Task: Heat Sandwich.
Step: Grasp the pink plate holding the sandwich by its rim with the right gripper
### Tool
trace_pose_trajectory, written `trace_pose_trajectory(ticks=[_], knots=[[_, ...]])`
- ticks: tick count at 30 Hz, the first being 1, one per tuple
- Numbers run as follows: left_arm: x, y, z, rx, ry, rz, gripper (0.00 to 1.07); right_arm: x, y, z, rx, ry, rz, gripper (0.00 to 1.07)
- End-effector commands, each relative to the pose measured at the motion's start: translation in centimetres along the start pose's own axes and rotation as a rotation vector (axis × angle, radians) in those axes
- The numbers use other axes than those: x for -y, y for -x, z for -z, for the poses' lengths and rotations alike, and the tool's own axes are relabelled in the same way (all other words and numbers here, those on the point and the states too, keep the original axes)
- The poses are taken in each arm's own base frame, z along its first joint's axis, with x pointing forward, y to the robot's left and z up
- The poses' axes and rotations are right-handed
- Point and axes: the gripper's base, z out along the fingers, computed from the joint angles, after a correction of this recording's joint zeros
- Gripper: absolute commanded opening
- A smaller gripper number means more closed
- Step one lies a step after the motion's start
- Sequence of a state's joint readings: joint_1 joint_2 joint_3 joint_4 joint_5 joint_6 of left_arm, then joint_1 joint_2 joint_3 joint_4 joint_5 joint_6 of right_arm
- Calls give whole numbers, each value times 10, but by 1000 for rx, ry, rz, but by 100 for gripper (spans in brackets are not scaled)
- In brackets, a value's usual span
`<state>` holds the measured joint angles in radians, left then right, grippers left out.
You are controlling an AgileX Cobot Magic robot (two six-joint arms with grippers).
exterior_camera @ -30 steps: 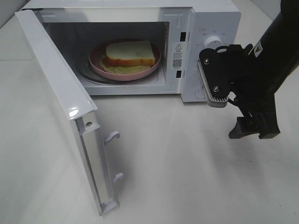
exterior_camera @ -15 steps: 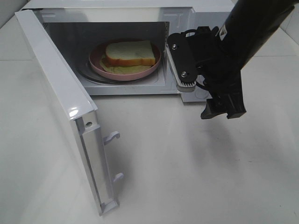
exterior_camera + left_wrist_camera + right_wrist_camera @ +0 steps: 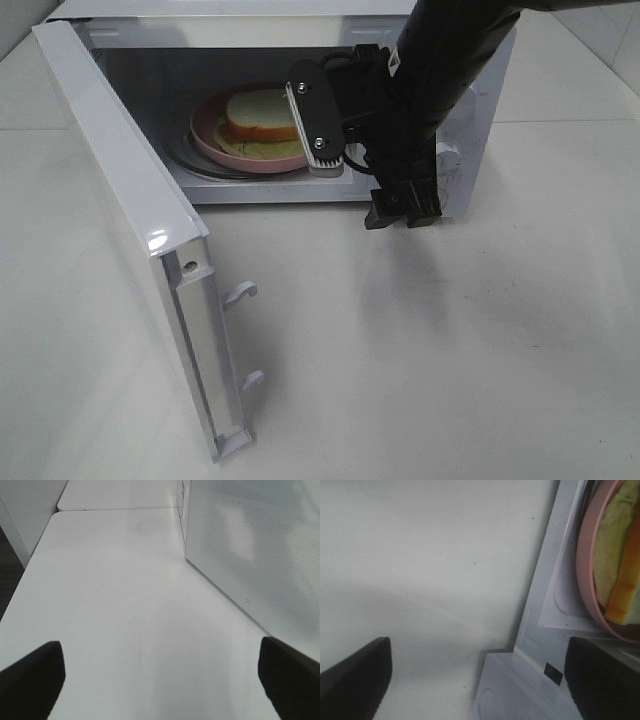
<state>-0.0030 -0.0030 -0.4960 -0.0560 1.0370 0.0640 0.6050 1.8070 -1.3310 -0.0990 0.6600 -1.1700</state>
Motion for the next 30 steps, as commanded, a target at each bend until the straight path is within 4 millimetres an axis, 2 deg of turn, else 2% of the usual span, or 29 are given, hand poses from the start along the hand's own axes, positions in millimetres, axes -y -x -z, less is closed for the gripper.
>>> trace_pose_trajectory(ticks=[1, 19, 30], knots=[[1, -2, 3, 33, -3, 5, 101, 9, 6, -5, 17, -35, -7, 89], [1, -2, 3, 33, -3, 5, 101, 39, 19, -45, 60, -132, -18, 88], [1, -2, 3, 33, -3, 5, 101, 47, 24, -71, 62, -132, -16, 87]])
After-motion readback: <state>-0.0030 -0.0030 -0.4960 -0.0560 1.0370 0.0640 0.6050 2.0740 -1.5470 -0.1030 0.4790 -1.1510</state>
